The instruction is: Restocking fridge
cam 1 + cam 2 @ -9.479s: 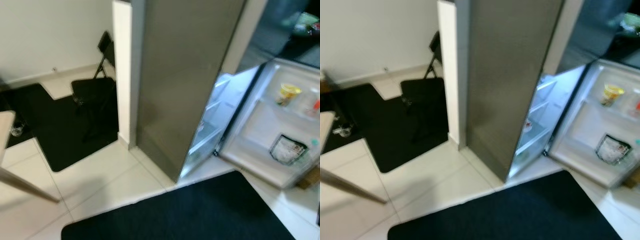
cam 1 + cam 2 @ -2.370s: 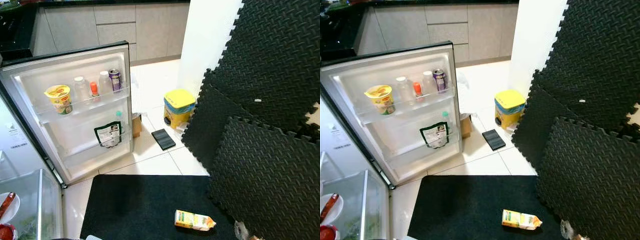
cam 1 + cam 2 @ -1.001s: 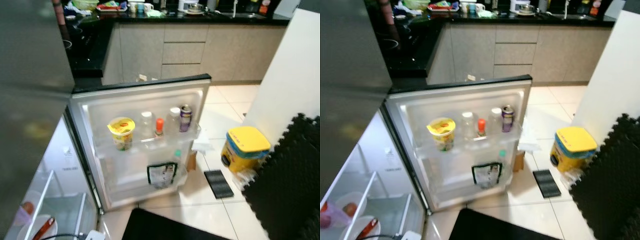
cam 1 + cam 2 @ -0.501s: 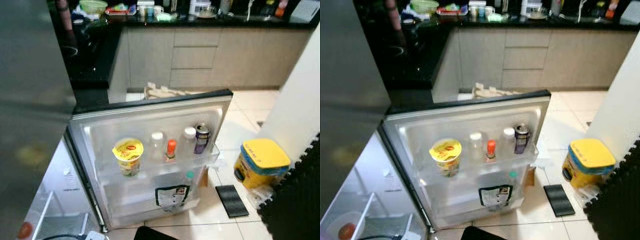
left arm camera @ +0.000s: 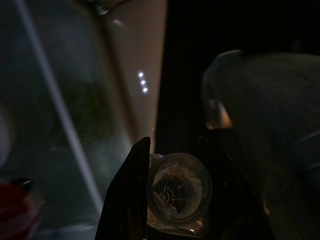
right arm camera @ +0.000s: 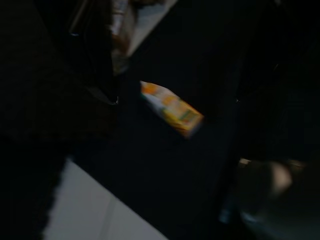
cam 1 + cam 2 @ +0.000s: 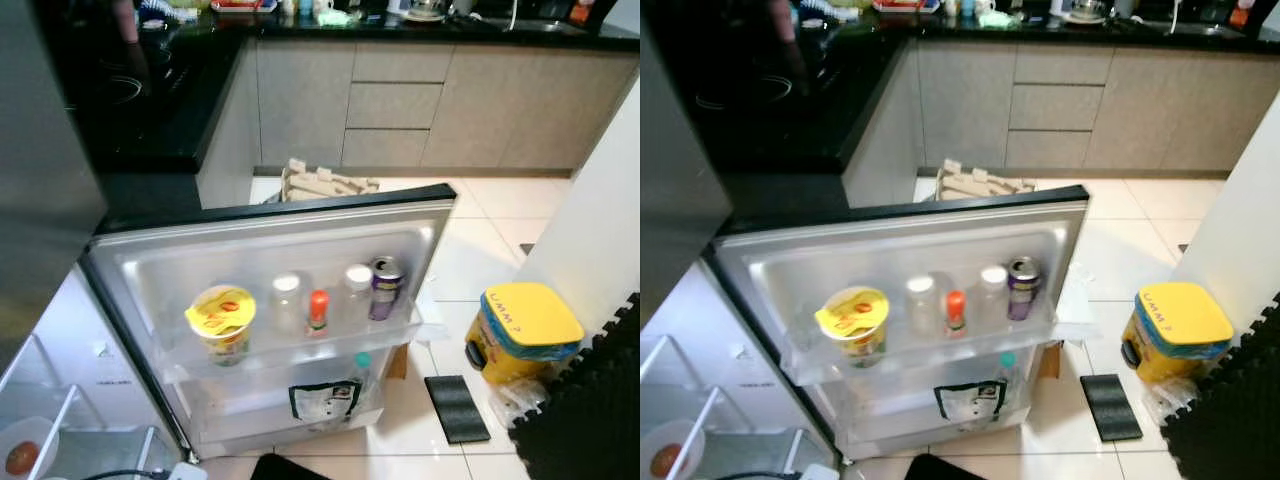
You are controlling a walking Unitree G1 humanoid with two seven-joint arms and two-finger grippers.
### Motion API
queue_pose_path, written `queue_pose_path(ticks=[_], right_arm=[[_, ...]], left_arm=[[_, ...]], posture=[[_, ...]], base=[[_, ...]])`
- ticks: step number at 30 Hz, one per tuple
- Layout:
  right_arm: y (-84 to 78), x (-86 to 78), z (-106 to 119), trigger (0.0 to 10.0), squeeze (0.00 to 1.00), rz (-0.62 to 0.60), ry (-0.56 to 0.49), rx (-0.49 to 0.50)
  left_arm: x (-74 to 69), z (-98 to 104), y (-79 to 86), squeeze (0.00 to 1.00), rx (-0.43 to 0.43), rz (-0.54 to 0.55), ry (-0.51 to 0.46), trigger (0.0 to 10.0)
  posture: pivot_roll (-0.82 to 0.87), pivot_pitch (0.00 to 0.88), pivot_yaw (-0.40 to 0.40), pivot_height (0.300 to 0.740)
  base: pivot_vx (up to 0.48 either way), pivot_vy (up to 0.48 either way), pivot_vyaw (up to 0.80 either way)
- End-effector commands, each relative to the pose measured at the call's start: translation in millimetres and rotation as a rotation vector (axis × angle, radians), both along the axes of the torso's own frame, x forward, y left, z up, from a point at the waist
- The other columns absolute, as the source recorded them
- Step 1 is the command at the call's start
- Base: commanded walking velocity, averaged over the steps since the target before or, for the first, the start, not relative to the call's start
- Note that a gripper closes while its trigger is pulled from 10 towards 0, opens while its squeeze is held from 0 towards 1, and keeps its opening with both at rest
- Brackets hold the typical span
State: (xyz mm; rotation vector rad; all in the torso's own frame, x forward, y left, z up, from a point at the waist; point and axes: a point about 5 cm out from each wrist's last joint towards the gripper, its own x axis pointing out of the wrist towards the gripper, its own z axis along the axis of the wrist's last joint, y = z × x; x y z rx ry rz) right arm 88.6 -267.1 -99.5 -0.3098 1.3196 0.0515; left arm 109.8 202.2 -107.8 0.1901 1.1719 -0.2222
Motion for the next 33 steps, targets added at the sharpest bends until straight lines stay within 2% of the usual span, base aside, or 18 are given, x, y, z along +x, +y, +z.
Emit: queue_pose_path(ticks=[1,13,22,33], right_arm=[[5.2,-1.8,-2.1,10.0,0.00,-0.008,0.004,0.015],[5.7,-1.7,-2.2,10.0,0.00,-0.010,0.005,0.020],[5.9,-1.8,-2.2,10.0,0.00,-0.012,0.005,0.023],[6.4,-1.1,-2.1,10.0,0.00,-0.014,-0.003,0.030]], left_arm=[[-6.2,-3.4,-11.6,0.00,-0.033,-0.009,0.026,10.0],[-6.2,-3.4,-12.2,0.00,-0.038,-0.011,0.027,10.0],[-7.0,-3.8,-13.5,0.00,-0.044,-0.013,0.033,10.0],[-4.5,-2.9,-10.8,0.00,-0.024,-0.001,0.018,10.0]], posture=[[0.02,0.000,-0.041,0.740],[0.02,0.000,-0.041,0.740],[0.02,0.000,-0.041,0.740],[0.01,0.000,-0.041,0.740]], base=[[0.000,0.000,0.00],[0.000,0.000,0.00],[0.000,-0.454,0.00],[0.000,0.000,0.00]])
